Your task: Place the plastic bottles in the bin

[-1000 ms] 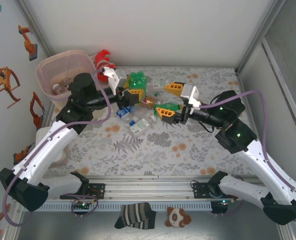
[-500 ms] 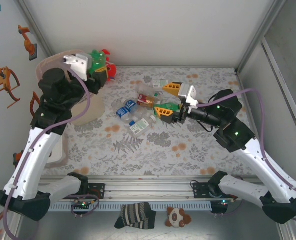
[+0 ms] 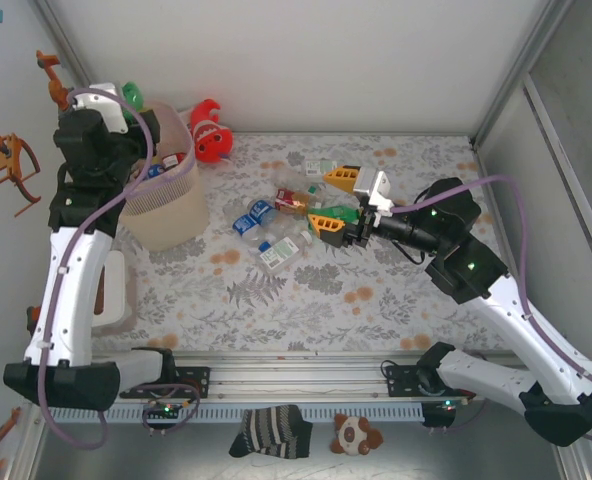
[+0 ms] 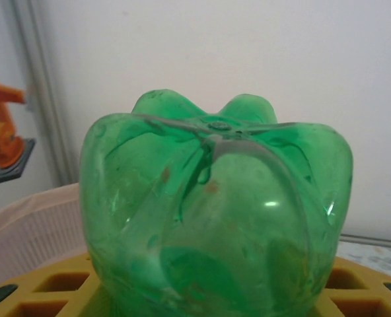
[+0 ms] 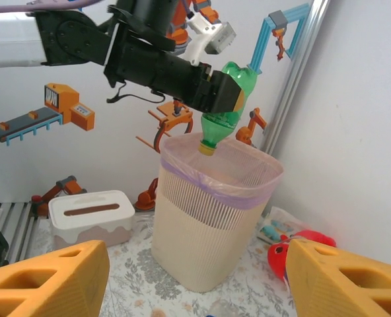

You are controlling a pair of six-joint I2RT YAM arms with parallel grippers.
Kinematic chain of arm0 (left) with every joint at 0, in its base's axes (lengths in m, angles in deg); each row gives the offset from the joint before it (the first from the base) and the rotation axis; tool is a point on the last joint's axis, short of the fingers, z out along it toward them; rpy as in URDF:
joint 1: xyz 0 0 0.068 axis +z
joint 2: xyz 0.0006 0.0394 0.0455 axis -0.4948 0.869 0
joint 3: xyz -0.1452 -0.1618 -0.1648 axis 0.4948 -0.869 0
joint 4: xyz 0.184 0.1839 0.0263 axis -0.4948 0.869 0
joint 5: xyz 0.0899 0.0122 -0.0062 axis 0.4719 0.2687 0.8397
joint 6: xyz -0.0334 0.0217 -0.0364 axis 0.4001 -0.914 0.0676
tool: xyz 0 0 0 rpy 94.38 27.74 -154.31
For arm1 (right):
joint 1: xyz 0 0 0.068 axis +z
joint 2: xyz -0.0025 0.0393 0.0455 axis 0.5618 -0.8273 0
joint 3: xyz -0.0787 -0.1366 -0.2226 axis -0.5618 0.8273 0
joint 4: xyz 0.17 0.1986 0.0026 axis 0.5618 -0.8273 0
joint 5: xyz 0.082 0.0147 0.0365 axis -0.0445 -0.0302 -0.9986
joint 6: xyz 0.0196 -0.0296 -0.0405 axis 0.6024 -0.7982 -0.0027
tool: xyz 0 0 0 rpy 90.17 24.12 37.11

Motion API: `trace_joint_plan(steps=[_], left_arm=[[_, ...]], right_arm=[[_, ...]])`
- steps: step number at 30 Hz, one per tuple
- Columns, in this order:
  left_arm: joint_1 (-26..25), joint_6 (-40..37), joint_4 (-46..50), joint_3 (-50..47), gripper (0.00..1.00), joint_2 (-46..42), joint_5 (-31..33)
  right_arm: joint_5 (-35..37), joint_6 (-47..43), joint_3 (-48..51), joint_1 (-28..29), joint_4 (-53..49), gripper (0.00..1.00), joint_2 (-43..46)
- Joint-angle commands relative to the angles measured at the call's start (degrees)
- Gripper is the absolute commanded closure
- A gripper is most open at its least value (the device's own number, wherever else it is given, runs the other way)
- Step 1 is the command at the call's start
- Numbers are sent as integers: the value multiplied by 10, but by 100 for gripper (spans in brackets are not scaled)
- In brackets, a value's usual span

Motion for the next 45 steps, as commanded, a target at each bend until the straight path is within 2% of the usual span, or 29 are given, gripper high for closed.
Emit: trace_joint_plan(steps=[1, 7, 10, 18, 23, 26, 31, 38, 45], left_arm=[[2, -6, 6, 25, 55, 32, 94], [2, -135, -7, 12, 51, 81, 118], [0, -216, -46, -16, 50, 96, 124], [-8, -394, -119, -14, 52, 190, 248], [-1, -454, -181, -24, 53, 236, 228], [8, -451, -178, -10, 52, 261, 213], [36, -384, -90, 46, 51, 302, 155], [47, -338, 31, 109, 49, 354, 94], [61, -305, 126, 130, 44, 377, 30]], right_arm=[[3, 6, -6, 5, 3, 30, 4], [6, 5, -3, 5, -3, 30, 3], [9, 2, -5, 5, -8, 30, 0], [12, -5, -7, 5, -14, 30, -6], [13, -6, -6, 5, -18, 30, -5], [17, -9, -6, 5, -23, 30, -4], [25, -12, -3, 4, -28, 30, 2], [30, -17, -1, 4, -29, 30, 3], [26, -17, -4, 4, -28, 30, -3]])
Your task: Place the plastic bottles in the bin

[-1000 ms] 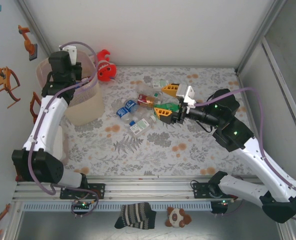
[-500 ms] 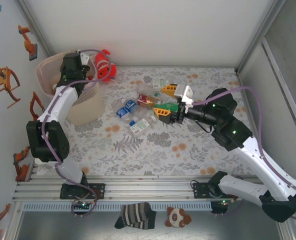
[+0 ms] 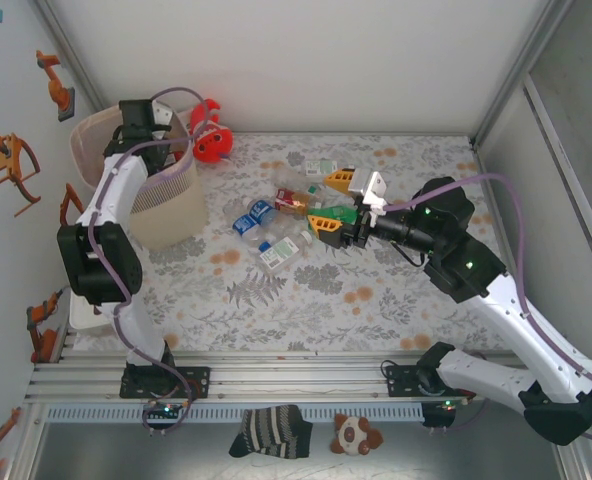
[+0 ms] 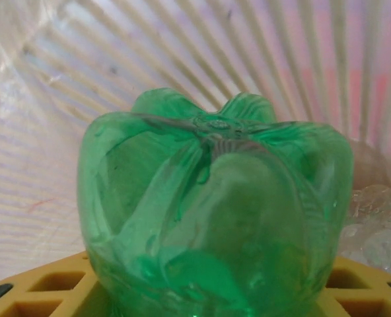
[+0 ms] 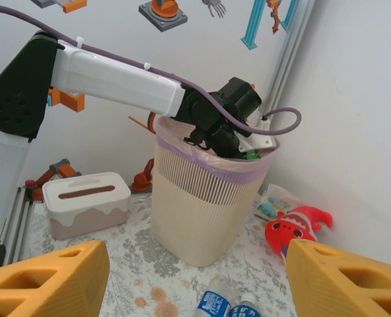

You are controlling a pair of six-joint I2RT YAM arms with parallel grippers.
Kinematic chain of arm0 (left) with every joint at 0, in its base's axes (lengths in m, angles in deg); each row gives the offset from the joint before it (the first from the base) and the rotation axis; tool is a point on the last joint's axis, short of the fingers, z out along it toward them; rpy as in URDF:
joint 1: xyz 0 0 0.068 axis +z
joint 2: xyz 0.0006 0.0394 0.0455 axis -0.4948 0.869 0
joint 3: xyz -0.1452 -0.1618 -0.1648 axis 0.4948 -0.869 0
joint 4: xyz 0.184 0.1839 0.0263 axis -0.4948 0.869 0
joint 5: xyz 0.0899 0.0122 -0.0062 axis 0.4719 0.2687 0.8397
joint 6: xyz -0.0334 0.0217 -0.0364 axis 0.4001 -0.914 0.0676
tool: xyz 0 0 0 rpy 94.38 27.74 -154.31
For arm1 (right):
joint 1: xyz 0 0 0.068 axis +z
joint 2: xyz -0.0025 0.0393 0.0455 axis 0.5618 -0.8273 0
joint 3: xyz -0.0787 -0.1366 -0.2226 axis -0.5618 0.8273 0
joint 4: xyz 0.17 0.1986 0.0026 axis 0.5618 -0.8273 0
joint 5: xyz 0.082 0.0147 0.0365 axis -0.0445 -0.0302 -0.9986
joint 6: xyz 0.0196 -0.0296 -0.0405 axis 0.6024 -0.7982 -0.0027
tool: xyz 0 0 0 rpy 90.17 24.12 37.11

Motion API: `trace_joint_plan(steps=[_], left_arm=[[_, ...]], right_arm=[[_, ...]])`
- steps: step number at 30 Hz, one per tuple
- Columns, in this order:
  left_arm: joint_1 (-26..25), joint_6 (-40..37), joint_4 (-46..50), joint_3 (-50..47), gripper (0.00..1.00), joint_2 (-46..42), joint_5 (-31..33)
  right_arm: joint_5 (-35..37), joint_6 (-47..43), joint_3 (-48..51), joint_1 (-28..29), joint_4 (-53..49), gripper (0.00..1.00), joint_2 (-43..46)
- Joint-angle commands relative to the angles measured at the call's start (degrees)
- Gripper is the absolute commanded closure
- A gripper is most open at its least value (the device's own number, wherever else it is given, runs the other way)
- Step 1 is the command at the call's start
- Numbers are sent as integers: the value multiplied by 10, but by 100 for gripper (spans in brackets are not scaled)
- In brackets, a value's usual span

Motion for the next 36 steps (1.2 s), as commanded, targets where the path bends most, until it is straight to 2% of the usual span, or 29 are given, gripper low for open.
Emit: trace_joint_plan(steps=[1, 7, 13, 16, 21, 29, 33, 36], left_arm=[[9, 37, 103, 16, 42, 14, -65], [36, 78, 155, 29, 29, 15, -192], [71, 119, 175, 28, 26, 3, -324], [74, 118, 188, 28, 22, -4, -361], [74, 124, 182, 20, 15, -36, -381], [74, 146, 116, -3, 2, -107, -373], [74, 167, 83, -10, 2, -128, -380], [74, 184, 60, -13, 7, -134, -394]], right_arm=[[4, -9, -5, 5, 6, 30, 0], [-6, -5, -13, 5, 8, 30, -9], [-10, 5, -12, 5, 15, 30, -9], [-11, 8, -11, 5, 17, 30, -9], [-12, 10, -11, 5, 20, 30, -9], [-12, 10, -11, 5, 21, 30, -8], [-13, 10, -10, 5, 23, 30, -9], [-13, 10, -9, 5, 25, 30, -10]])
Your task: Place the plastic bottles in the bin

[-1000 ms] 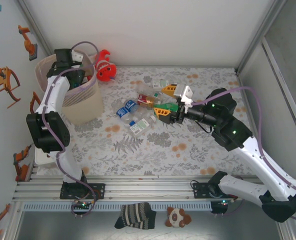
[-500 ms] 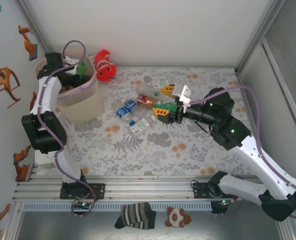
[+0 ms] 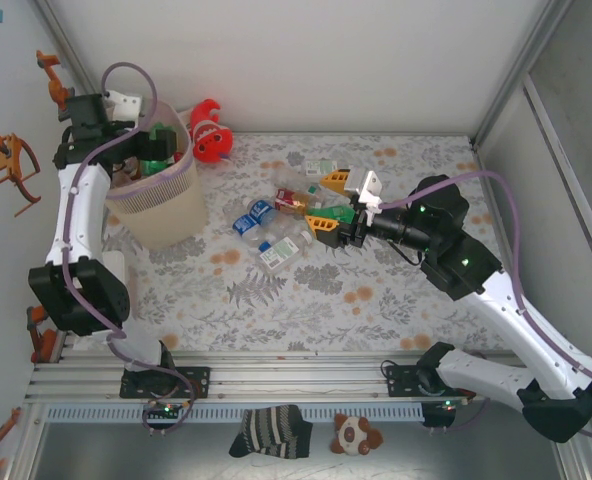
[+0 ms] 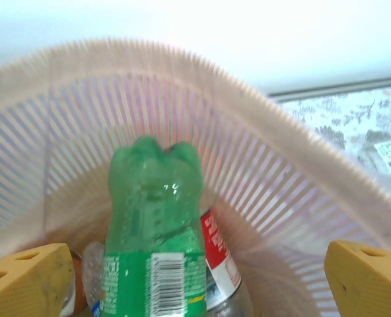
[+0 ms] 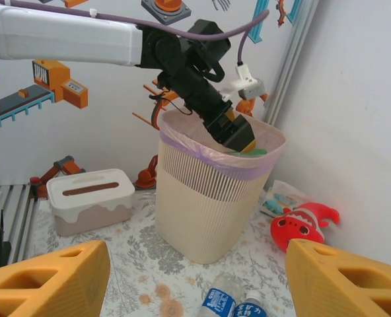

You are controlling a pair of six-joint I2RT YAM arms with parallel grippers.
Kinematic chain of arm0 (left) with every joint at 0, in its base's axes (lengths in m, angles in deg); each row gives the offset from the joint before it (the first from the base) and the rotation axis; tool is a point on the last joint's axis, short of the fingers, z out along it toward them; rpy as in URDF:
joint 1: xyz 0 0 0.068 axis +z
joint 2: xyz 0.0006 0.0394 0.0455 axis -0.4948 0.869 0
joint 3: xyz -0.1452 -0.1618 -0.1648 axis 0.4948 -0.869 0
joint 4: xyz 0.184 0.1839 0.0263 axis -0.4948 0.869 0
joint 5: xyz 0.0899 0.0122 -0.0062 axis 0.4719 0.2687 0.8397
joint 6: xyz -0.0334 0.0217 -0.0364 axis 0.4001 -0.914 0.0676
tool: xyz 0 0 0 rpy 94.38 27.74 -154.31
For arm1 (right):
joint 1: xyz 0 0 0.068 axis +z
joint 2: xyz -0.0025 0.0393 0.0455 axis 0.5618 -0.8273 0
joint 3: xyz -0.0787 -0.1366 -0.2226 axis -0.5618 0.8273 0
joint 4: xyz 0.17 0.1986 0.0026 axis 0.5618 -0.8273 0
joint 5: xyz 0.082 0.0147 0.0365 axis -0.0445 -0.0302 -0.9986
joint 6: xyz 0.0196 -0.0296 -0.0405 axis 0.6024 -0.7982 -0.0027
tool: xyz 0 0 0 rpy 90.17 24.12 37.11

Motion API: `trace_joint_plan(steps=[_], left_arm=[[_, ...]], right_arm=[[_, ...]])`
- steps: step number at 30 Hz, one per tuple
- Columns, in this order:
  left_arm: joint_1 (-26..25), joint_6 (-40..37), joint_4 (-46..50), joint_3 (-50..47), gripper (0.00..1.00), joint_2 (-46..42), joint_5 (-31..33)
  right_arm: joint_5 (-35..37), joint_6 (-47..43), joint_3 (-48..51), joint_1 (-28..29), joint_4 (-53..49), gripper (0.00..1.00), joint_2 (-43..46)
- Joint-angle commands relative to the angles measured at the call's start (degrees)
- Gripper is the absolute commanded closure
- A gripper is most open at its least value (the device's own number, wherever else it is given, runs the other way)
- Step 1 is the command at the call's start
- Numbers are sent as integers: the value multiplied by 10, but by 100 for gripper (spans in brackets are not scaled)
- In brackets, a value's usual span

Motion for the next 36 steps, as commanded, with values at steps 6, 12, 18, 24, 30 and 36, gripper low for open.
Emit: trace_joint_plan(steps=[6, 12, 18, 24, 30, 36], left_arm=[[-2, 55, -54, -5, 34, 9, -49], [-2, 65, -36, 4, 51, 41, -49], [1, 62, -13, 4, 58, 74, 0], [8, 66, 41, 30, 60, 127, -4], [7, 85, 14, 11, 63, 95, -31], [7, 115, -47, -23, 58, 15, -61]], right_arm=[[-6, 8, -8, 5, 25, 30, 3], [-2, 8, -5, 5, 22, 30, 7], [0, 7, -2, 5, 22, 30, 7], [1, 7, 0, 5, 21, 30, 7], [17, 9, -7, 5, 15, 30, 0], [96, 31, -39, 4, -38, 31, -30]])
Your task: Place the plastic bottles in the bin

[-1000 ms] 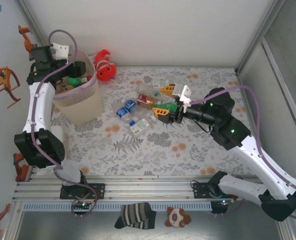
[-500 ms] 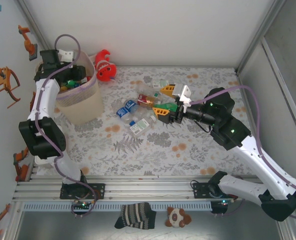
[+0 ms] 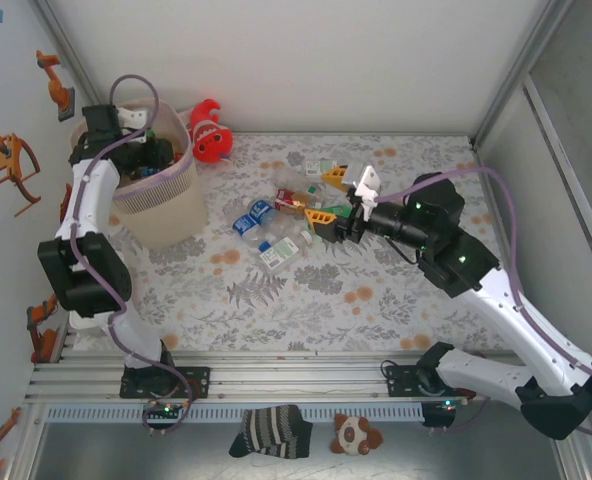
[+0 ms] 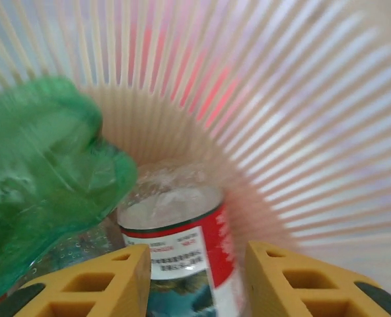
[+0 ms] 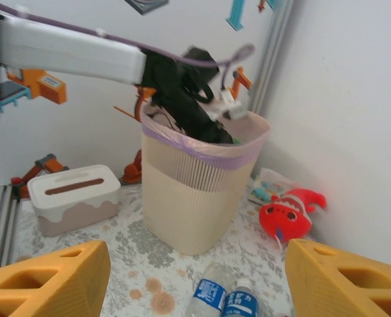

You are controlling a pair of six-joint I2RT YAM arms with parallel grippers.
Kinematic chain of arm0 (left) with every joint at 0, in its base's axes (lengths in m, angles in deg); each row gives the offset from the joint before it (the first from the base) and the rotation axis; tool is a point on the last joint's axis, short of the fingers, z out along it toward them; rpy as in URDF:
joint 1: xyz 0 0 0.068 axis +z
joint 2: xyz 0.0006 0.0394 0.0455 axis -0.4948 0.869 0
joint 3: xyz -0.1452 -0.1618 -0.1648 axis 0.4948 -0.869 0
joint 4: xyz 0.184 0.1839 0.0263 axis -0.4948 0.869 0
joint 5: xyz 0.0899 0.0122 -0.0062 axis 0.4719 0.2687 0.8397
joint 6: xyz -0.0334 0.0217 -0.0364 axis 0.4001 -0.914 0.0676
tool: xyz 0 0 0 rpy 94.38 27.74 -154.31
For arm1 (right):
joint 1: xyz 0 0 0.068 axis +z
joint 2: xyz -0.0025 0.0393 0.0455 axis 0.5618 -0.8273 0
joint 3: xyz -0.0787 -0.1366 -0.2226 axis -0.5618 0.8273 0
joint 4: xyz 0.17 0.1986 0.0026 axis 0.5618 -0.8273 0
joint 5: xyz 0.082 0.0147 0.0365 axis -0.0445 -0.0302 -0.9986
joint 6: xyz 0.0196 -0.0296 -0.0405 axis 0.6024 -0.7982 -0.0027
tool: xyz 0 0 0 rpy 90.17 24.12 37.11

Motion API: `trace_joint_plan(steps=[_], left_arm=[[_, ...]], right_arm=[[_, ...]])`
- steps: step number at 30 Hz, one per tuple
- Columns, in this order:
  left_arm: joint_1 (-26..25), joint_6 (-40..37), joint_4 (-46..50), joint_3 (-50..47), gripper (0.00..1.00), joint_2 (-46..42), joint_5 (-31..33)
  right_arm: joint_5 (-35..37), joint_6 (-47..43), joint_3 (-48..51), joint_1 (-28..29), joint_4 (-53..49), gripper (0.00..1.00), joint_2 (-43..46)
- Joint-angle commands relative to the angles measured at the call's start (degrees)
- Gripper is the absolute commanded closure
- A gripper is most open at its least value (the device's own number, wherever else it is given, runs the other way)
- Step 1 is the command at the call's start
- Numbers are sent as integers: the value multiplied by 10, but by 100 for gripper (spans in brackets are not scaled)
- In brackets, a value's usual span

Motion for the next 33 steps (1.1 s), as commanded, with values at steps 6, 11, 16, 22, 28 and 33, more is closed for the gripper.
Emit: trace_joint_plan(steps=[6, 11, 16, 22, 28, 33], left_arm=[[2, 51, -47, -16, 56, -96, -71], [0, 88, -81, -52, 55, -142, -101], [-5, 117, -100, -85, 55, -184, -122], [-26, 125, -113, -125, 53, -236, -124], [-53, 125, -114, -148, 53, -264, -111], [-68, 126, -115, -151, 52, -273, -110]], right_arm=[[116, 62, -53, 4, -59, 31, -50], [152, 119, -105, -7, -122, 31, -107], [170, 175, -153, -33, -177, 31, -168], [196, 314, -178, -95, -210, 31, -226], [296, 529, -172, -120, -209, 27, -268], [336, 726, -163, -138, -255, 27, -294]])
